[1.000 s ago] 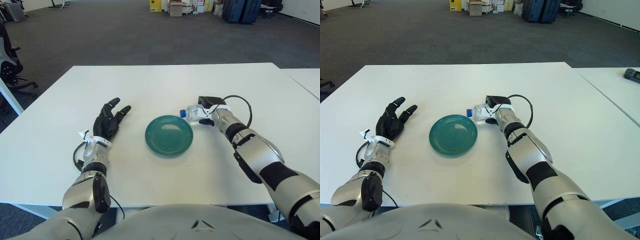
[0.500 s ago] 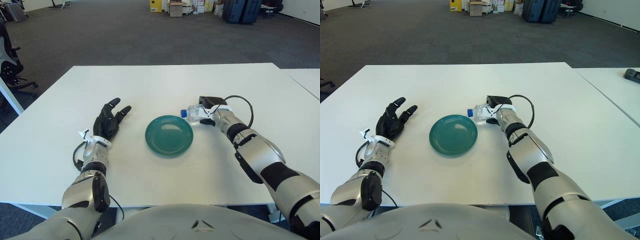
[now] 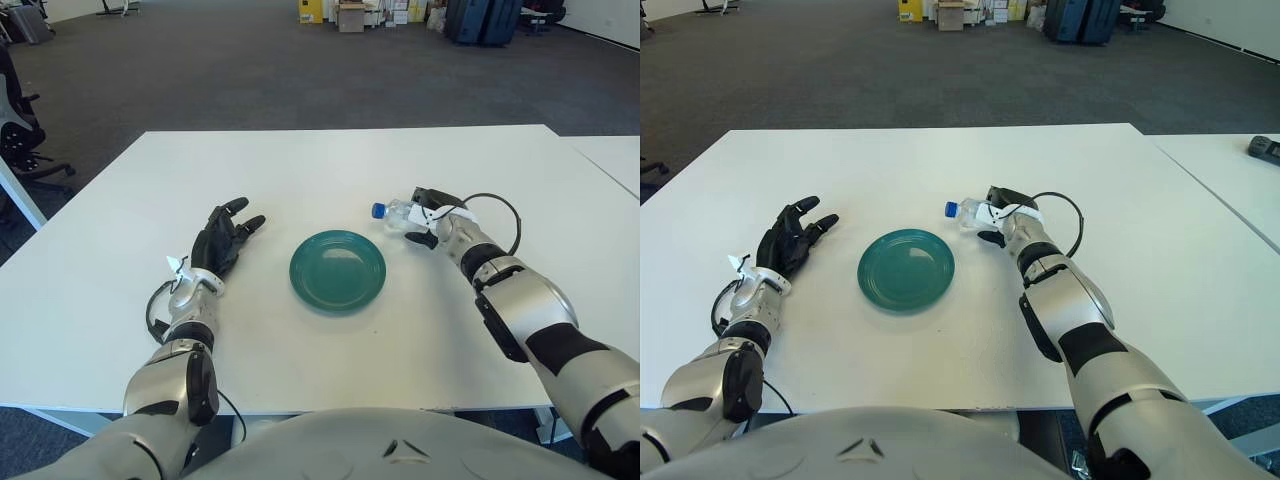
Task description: Put the bottle into the plate.
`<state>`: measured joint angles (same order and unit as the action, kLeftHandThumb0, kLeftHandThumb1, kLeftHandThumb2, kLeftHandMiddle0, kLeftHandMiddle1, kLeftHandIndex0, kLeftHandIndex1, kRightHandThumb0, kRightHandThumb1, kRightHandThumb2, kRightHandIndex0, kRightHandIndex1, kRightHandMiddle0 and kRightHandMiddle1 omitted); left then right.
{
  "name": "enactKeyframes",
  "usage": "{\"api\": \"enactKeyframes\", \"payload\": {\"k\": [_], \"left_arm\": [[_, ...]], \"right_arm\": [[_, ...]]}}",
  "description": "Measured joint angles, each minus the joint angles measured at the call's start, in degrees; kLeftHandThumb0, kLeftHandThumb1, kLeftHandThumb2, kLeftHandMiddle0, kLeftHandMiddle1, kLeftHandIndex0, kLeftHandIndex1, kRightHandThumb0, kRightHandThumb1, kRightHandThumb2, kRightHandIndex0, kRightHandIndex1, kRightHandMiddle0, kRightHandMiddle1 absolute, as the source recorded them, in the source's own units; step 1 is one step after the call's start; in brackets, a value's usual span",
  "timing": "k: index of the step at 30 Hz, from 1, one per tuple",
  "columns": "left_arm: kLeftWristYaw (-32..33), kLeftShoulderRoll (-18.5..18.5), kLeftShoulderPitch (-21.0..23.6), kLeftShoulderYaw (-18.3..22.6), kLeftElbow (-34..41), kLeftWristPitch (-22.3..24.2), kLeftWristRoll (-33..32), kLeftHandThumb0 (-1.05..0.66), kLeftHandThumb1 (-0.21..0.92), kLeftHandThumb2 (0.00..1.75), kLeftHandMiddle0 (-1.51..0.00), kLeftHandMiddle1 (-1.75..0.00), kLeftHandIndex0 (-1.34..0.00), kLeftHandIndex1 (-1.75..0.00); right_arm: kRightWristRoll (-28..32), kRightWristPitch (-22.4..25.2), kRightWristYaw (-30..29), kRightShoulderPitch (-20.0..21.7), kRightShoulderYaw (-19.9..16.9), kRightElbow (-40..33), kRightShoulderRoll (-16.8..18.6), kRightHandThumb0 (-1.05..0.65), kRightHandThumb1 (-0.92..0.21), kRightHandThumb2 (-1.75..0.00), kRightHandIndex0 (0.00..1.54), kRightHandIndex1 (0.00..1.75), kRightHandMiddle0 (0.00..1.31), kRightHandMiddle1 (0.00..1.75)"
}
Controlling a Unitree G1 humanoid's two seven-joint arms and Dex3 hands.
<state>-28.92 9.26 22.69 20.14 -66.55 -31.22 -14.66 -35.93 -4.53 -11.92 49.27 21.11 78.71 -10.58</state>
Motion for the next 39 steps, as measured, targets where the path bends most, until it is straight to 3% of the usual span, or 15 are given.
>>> {"api": "enactKeyframes", "payload": {"k": [7, 12, 17, 27, 33, 39], "left_arm": [[4.51, 0.08, 0.21, -3.27, -0.49, -2.9, 4.53, -0.85, 0.92, 0.79, -0.33, -0.57, -0.06, -1.05], [5.95, 0.09, 0.21, -4.83, -0.5, -4.03, 6.26, -0.84, 0.92, 0.78, -0.36, -0.39, -0.04, -1.0], [7.26, 0.08, 0.46, -6.16, -0.61, -4.02, 7.19, -0.84, 0.92, 0.77, -0.37, -0.32, -0.02, -0.98], [8.51, 0.11, 0.92, -7.48, -0.84, -3.82, 8.24, -0.83, 0.92, 0.75, -0.4, -0.29, -0.06, -0.99], [9.03, 0.09, 1.02, -7.67, -0.85, -3.43, 8.2, -0.83, 0.92, 0.75, -0.41, -0.28, -0.07, -0.99], [9.12, -0.02, 1.17, -7.63, -0.88, -3.01, 8.07, -0.84, 0.92, 0.74, -0.41, -0.27, -0.07, -0.99]], "right_arm": [[1.42, -6.56, -2.45, 0.38, -1.11, -5.52, -2.09, 0.0, -0.12, -1.53, 0.77, 1.69, 0.54, 1.75], [1.85, -12.54, -3.03, -0.43, -1.58, -15.33, -3.96, 0.0, -0.09, -1.56, 0.79, 1.69, 0.56, 1.75], [1.57, -16.76, -4.03, -2.62, -1.47, -26.19, -4.88, 0.0, -0.07, -1.59, 0.82, 1.68, 0.58, 1.75], [0.3, -17.13, -2.61, -12.06, 0.03, -44.01, -5.06, 0.0, -0.04, -1.61, 0.83, 1.68, 0.59, 1.75], [0.5, -15.88, 4.36, -20.2, 1.29, -54.38, -5.22, 0.0, -0.04, -1.62, 0.83, 1.7, 0.59, 1.75], [1.13, -14.88, 11.42, -24.41, 1.74, -60.68, -5.74, 0.0, -0.04, -1.63, 0.82, 1.72, 0.59, 1.75]]}}
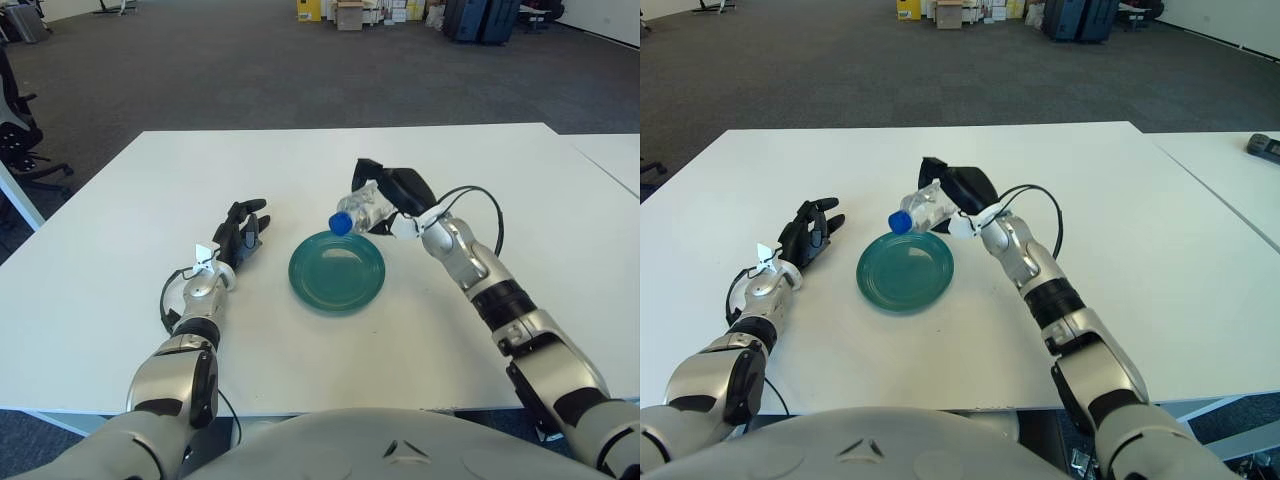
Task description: Put the bottle into the plate.
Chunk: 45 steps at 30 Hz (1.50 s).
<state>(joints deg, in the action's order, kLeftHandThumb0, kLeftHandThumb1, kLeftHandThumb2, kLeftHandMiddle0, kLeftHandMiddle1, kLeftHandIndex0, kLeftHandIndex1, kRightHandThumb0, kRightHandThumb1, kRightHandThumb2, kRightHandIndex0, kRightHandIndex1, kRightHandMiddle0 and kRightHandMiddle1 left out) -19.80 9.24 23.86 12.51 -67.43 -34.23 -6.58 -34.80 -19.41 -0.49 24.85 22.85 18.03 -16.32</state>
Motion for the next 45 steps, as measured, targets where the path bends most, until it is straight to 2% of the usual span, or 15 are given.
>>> {"api": "enactKeyframes", "payload": {"k": [11, 18, 27, 35, 45], "left_arm": [[-0.27, -1.17, 0.55, 0.63, -0.02, 0.9, -1.68, -0.84, 0.92, 0.75, -0.42, -0.26, -0.07, -1.0], [-0.91, -1.53, 0.64, 1.28, 0.08, 1.45, -2.57, -0.84, 0.92, 0.78, -0.44, -0.27, -0.07, -1.01], [-2.07, -1.71, 0.66, 2.37, 0.14, 2.11, -4.21, -0.84, 0.92, 0.81, -0.47, -0.28, -0.08, -1.03], [-3.1, -1.93, 0.67, 2.91, 0.22, 2.21, -4.51, -0.84, 0.92, 0.82, -0.47, -0.29, -0.07, -1.03], [-3.5, -2.31, 0.66, 3.29, 0.45, 2.42, -4.93, -0.85, 0.92, 0.83, -0.47, -0.3, -0.07, -1.04]], "right_arm": [[-0.94, 1.38, 8.64, -2.4, 3.66, -3.11, -0.1, 0.0, -0.05, -1.62, 0.81, 1.73, 0.58, 1.75], [-2.07, 3.34, 11.75, -3.96, 4.46, -3.49, -0.21, 0.0, -0.09, -1.58, 0.78, 1.73, 0.55, 1.75], [-2.78, 3.72, 11.99, -5.86, 5.69, -3.42, 0.07, 0.0, -0.08, -1.59, 0.79, 1.75, 0.55, 1.75], [-3.21, 3.65, 11.23, -5.92, 6.3, -2.16, 0.75, 0.0, -0.05, -1.63, 0.81, 1.75, 0.57, 1.75], [-4.87, 2.78, 9.52, -5.18, 7.94, 1.96, 2.15, 0.0, -0.11, -1.57, 0.77, 1.75, 0.53, 1.75]]}}
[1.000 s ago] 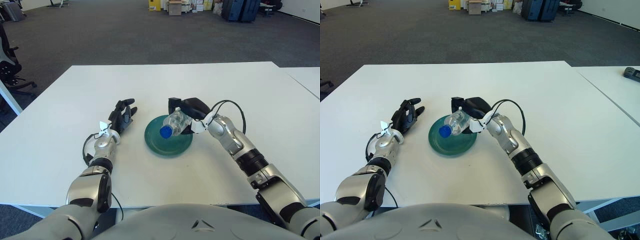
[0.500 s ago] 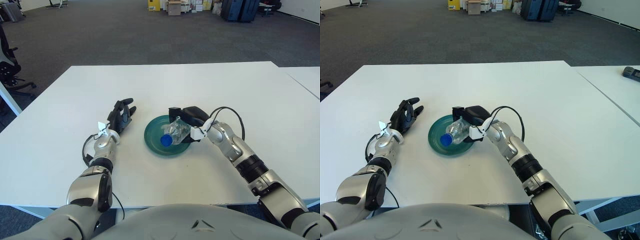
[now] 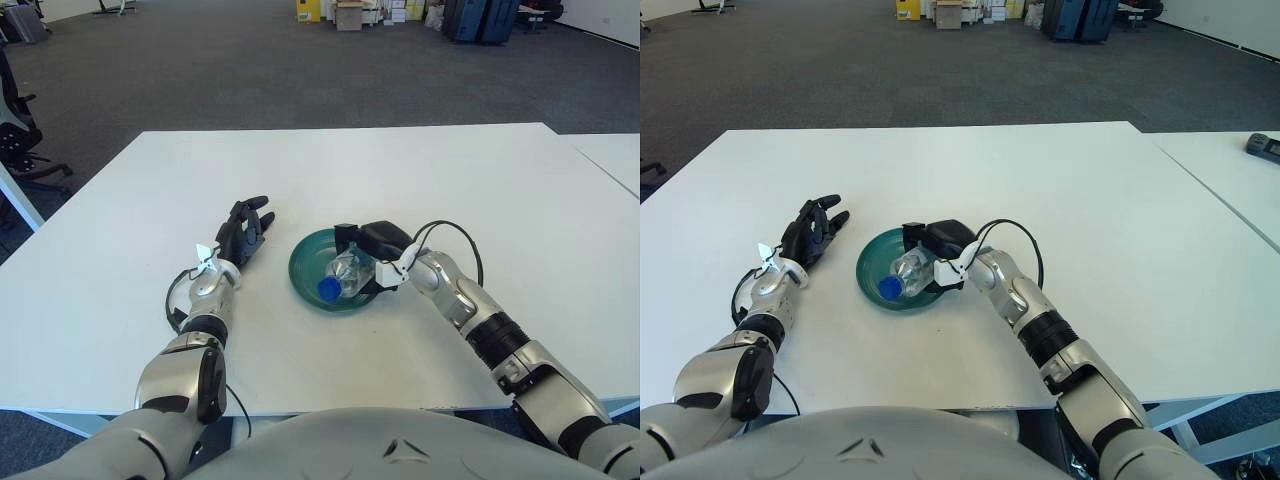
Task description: Put the bottle into the plate.
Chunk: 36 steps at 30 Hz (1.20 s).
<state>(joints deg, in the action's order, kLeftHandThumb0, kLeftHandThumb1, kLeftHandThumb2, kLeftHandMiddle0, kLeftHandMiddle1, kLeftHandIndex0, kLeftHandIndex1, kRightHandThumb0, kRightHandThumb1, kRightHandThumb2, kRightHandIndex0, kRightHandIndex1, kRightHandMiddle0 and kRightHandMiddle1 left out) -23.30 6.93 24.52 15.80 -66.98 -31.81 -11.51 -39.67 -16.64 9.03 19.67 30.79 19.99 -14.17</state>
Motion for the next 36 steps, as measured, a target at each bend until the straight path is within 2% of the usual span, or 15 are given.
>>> {"api": "enactKeyframes", "payload": {"k": [11, 18, 27, 32, 33, 35, 36], "left_arm": [[0.0, -0.46, -0.01, 0.28, 0.57, 0.67, -0.43, -0.84, 0.92, 0.83, -0.46, -0.37, -0.08, -1.06], [0.0, -0.7, -0.02, 0.4, 0.9, 1.11, -0.6, -0.84, 0.92, 0.85, -0.44, -0.39, -0.05, -1.05], [-0.41, -1.36, -0.03, 0.82, 1.31, 1.55, -1.57, -0.83, 0.92, 0.85, -0.43, -0.41, -0.06, -1.06], [-0.94, -1.64, -0.03, 1.1, 1.42, 1.54, -1.84, -0.83, 0.92, 0.87, -0.43, -0.41, -0.07, -1.05], [-0.98, -1.69, -0.03, 1.16, 1.42, 1.53, -1.92, -0.83, 0.92, 0.87, -0.42, -0.41, -0.07, -1.05], [-1.09, -1.77, -0.05, 1.31, 1.46, 1.52, -2.12, -0.83, 0.92, 0.88, -0.42, -0.4, -0.07, -1.04], [-1.22, -1.81, -0.07, 1.4, 1.48, 1.51, -2.25, -0.82, 0.92, 0.88, -0.42, -0.4, -0.07, -1.04]], "right_arm": [[-0.23, -0.11, -0.62, 2.62, 0.11, 0.79, 0.91, 0.0, -0.13, -1.54, 0.76, 1.73, 0.52, 1.75], [0.13, 0.86, -0.33, 4.16, 0.11, 1.54, 2.84, 0.0, -0.14, -1.52, 0.76, 1.72, 0.51, 1.75], [-0.18, 1.48, -1.62, 6.95, 1.45, 7.92, 6.58, 0.0, -0.14, -1.52, 0.75, 1.74, 0.5, 1.75], [-0.04, -0.09, -2.07, 7.47, 2.3, 10.88, 7.54, 0.0, -0.14, -1.51, 0.73, 1.74, 0.54, 1.71], [0.01, -0.54, -2.06, 7.53, 2.39, 11.32, 7.59, 0.0, -0.18, -1.46, 0.71, 1.74, 0.51, 1.7], [0.05, -1.82, -1.99, 7.83, 2.64, 12.14, 7.46, -0.01, -0.34, -1.26, 0.61, 1.74, 0.41, 1.65], [0.04, -2.68, -1.89, 8.18, 2.88, 12.59, 7.26, -0.26, -0.45, -1.05, 0.41, 1.68, 0.26, 1.58]]}}
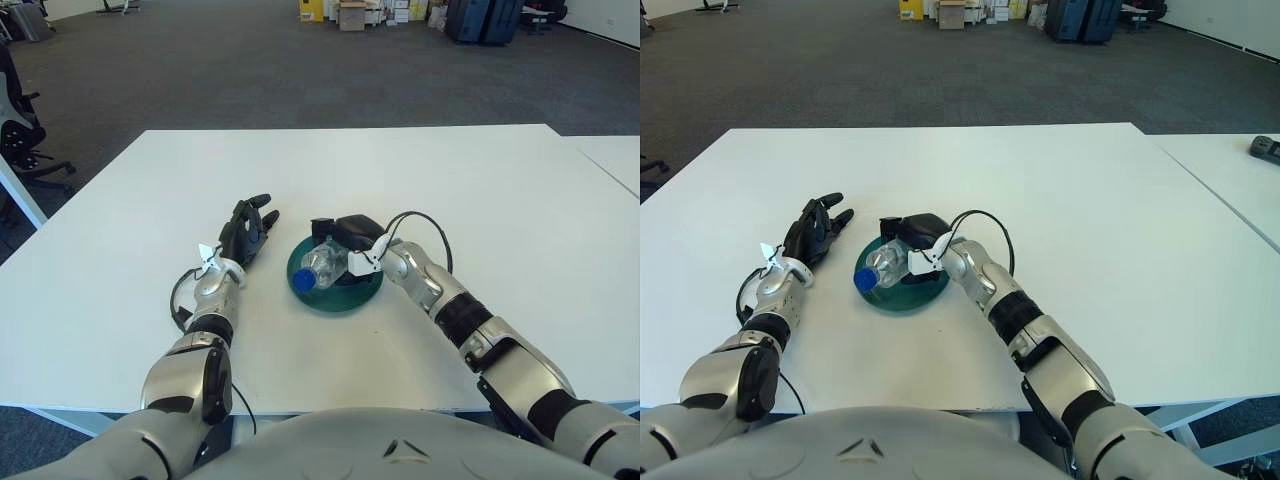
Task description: Put the bottle into the plate.
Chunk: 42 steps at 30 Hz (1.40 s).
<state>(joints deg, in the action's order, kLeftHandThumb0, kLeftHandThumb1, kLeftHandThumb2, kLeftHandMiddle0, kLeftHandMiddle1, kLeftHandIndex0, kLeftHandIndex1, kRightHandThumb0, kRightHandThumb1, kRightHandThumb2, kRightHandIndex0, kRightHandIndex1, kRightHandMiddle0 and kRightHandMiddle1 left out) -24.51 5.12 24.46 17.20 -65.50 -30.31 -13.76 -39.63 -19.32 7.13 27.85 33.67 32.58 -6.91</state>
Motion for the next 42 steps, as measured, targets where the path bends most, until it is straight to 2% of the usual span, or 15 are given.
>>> {"api": "enactKeyframes", "payload": {"k": [1, 2, 3, 4, 5, 7, 8, 10, 12, 16, 20, 26, 33, 42], "left_arm": [[-0.22, -0.06, -0.02, 0.12, 0.02, 0.0, -0.22, -0.82, 0.92, 0.89, -0.41, -0.4, -0.08, -1.04], [-0.39, -0.17, -0.03, 0.25, 0.03, 0.0, -0.42, -0.82, 0.92, 0.89, -0.41, -0.4, -0.08, -1.04], [-0.57, -0.26, -0.07, 0.37, 0.05, -0.01, -0.62, -0.81, 0.92, 0.89, -0.41, -0.4, -0.08, -1.04], [-0.79, -0.38, -0.09, 0.54, 0.07, -0.01, -0.93, -0.81, 0.92, 0.89, -0.41, -0.39, -0.08, -1.04], [-0.94, -0.48, -0.09, 0.67, 0.09, 0.01, -1.18, -0.81, 0.92, 0.89, -0.41, -0.39, -0.09, -1.04], [-1.46, -0.72, -0.12, 1.04, 0.1, 0.03, -1.77, -0.8, 0.92, 0.9, -0.41, -0.39, -0.1, -1.04], [-1.63, -0.8, -0.12, 1.22, 0.09, 0.07, -1.93, -0.8, 0.92, 0.9, -0.41, -0.39, -0.1, -1.04], [-2.0, -0.89, -0.12, 1.58, 0.08, 0.24, -2.39, -0.8, 0.92, 0.91, -0.42, -0.37, -0.12, -1.02], [-2.38, -0.94, -0.12, 1.83, 0.09, 0.47, -2.87, -0.8, 0.92, 0.91, -0.42, -0.36, -0.13, -1.02], [-2.41, -0.92, -0.1, 1.87, 0.08, 0.6, -2.93, -0.8, 0.92, 0.92, -0.4, -0.31, -0.12, -0.99], [-2.38, -0.93, -0.11, 1.73, 0.33, 0.86, -2.9, -0.81, 0.92, 0.91, -0.39, -0.25, -0.11, -0.97], [-2.46, -0.95, -0.27, 1.7, 0.82, 1.13, -2.96, -0.82, 0.92, 0.89, -0.39, -0.16, -0.07, -0.94], [-2.99, -0.97, -0.75, 1.57, 1.41, 0.95, -2.93, -0.81, 0.92, 0.87, -0.39, -0.13, -0.05, -0.93], [-5.55, -0.71, -1.2, 1.72, 1.31, 0.41, -3.13, -0.8, 0.92, 0.86, -0.42, -0.12, -0.04, -0.96]], "right_arm": [[-0.07, -0.97, 0.16, 0.42, 0.28, 0.45, -0.28, -0.42, -0.55, -0.86, 0.28, 1.64, 0.17, 1.54], [-0.19, -2.0, 0.34, 0.89, 0.65, 0.79, -0.68, -0.51, -0.62, -0.76, 0.22, 1.49, 0.13, 1.44], [-0.46, -2.99, 0.53, 1.43, 1.1, 1.11, -1.19, -0.63, -0.73, -0.59, 0.15, 1.25, 0.09, 1.28], [-0.93, -4.05, 0.83, 2.23, 1.74, 1.42, -1.8, -0.72, -0.8, -0.47, 0.11, 1.09, 0.05, 1.18], [-1.5, -4.91, 1.06, 2.77, 2.08, 1.54, -2.21, -0.76, -0.82, -0.44, 0.09, 1.0, 0.04, 1.12], [-2.31, -6.53, 1.37, 4.17, 2.91, 1.93, -3.1, -0.93, -0.88, -0.43, 0.11, 0.54, 0.02, 0.89], [-2.63, -7.14, 1.41, 4.79, 3.18, 2.15, -3.47, -0.95, -0.89, -0.43, 0.12, 0.47, 0.01, 0.86], [-3.1, -8.52, 1.37, 6.02, 3.78, 2.67, -4.07, -1.01, -0.91, -0.48, 0.06, 0.19, 0.0, 0.56], [-3.92, -10.47, 1.16, 7.34, 4.32, 3.64, -4.72, -1.03, -0.91, -0.52, 0.03, 0.1, 0.0, 0.38], [-4.21, -14.32, 0.37, 9.14, 5.07, 6.19, -5.45, -1.04, -0.92, -0.62, 0.01, 0.02, 0.0, 0.12], [-4.39, -17.48, -0.3, 10.0, 5.65, 8.25, -5.73, -1.05, -0.92, -0.67, 0.0, 0.0, 0.0, 0.02], [-4.92, -19.43, -0.38, 11.09, 6.2, 9.94, -6.31, -1.05, -0.92, -0.64, 0.0, 0.0, 0.0, 0.0], [-4.78, -22.41, 1.14, 12.95, 6.04, 9.97, -9.14, -1.05, -0.92, -0.58, 0.0, 0.0, 0.0, 0.0], [-0.41, -28.39, 2.61, 14.97, 2.17, 12.28, -13.43, -1.05, -0.92, -0.51, 0.0, 0.0, 0.0, 0.0]]}}
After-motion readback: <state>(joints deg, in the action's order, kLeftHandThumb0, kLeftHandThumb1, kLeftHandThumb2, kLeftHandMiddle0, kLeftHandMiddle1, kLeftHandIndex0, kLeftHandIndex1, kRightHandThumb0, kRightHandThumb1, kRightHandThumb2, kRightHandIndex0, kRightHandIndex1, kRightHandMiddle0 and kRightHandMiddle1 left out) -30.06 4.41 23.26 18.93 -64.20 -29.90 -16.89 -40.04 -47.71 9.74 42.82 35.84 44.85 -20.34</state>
